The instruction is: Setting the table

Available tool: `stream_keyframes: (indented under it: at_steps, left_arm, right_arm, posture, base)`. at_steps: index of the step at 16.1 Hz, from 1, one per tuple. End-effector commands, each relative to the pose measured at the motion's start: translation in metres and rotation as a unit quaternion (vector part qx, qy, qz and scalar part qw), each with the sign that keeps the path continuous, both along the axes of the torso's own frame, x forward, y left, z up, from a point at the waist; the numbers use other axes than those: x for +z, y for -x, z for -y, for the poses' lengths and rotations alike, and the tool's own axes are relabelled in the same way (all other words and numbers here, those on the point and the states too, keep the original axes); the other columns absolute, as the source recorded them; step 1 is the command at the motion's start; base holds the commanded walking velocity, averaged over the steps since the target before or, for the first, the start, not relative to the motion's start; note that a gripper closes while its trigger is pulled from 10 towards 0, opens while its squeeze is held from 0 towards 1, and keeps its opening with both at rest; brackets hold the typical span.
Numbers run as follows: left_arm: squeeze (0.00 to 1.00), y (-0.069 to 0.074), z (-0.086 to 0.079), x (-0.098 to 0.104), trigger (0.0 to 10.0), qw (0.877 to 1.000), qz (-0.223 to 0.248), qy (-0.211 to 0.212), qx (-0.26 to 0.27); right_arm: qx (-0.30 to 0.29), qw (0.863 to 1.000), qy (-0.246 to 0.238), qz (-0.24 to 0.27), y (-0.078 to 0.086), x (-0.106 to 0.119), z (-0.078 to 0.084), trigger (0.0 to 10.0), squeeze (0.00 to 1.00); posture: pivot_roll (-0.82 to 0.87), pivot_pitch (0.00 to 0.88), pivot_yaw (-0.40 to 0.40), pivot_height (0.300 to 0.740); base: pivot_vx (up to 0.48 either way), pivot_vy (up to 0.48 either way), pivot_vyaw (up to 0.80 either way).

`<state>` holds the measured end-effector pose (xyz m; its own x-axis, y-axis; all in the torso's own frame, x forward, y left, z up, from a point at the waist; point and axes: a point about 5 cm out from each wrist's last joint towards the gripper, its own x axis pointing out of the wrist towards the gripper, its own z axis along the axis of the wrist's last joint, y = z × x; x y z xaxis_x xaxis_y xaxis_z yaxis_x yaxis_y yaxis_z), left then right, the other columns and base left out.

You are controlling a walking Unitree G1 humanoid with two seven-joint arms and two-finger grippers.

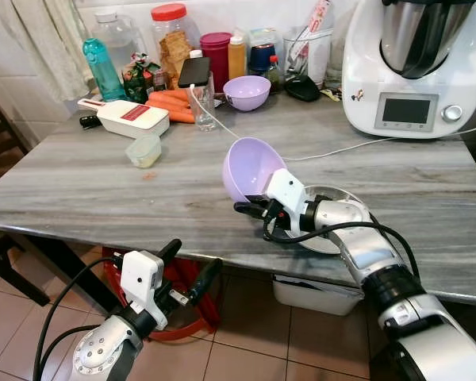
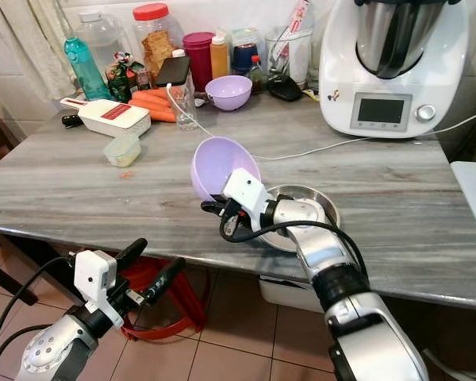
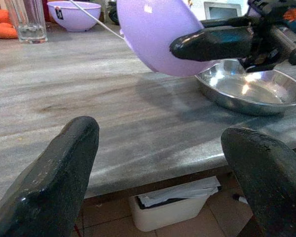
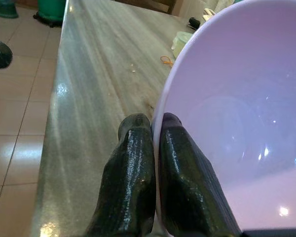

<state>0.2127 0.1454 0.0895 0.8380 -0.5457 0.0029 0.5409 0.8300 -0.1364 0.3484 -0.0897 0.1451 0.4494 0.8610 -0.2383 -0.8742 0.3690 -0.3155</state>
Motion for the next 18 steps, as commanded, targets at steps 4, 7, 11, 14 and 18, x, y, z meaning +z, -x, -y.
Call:
stream_keyframes:
  at_steps: [4, 7, 11, 14, 18]
  left_arm:
    - [0.0, -0.003, 0.003, 0.006, 10.0, 1.0, 0.007, 0.002, -0.013]
    - [0.0, -0.004, 0.004, 0.005, 10.0, 1.0, 0.004, 0.002, -0.015]
    - [0.0, -0.005, 0.006, 0.005, 10.0, 1.0, 0.001, 0.0, -0.019]
    - [0.0, -0.006, 0.006, 0.005, 10.0, 1.0, 0.002, 0.0, -0.017]
    - [0.0, -0.008, 0.007, 0.005, 10.0, 1.0, 0.004, 0.0, -0.018]
  right_arm:
    - [0.011, 0.999, 0.038, 0.007, 0.0, -0.009, 0.008, 10.0, 0.57]
    - [0.002, 0.999, 0.045, 0.006, -0.001, -0.016, 0.014, 10.0, 0.76]
    - [-0.003, 0.999, 0.05, 0.015, -0.001, -0.019, 0.016, 10.0, 0.89]
    - [-0.011, 0.998, 0.052, 0.03, -0.004, -0.017, 0.015, 10.0, 1.0]
    - [-0.035, 0.997, 0.03, 0.066, -0.01, -0.003, 0.014, 10.0, 1.0]
  posture:
    - [0.01, 0.0, 0.099, 0.74]
    - [0.01, 0.0, 0.105, 0.74]
    - [0.01, 0.0, 0.108, 0.74]
    - [0.01, 0.0, 0.11, 0.74]
    - [0.01, 0.0, 0.11, 0.74]
  base:
    - [0.0, 0.0, 0.0]
    - [0.0, 0.0, 0.0]
    - [0.0, 0.0, 0.0]
    - [0.0, 0.0, 0.0]
    - [0.0, 0.0, 0.0]
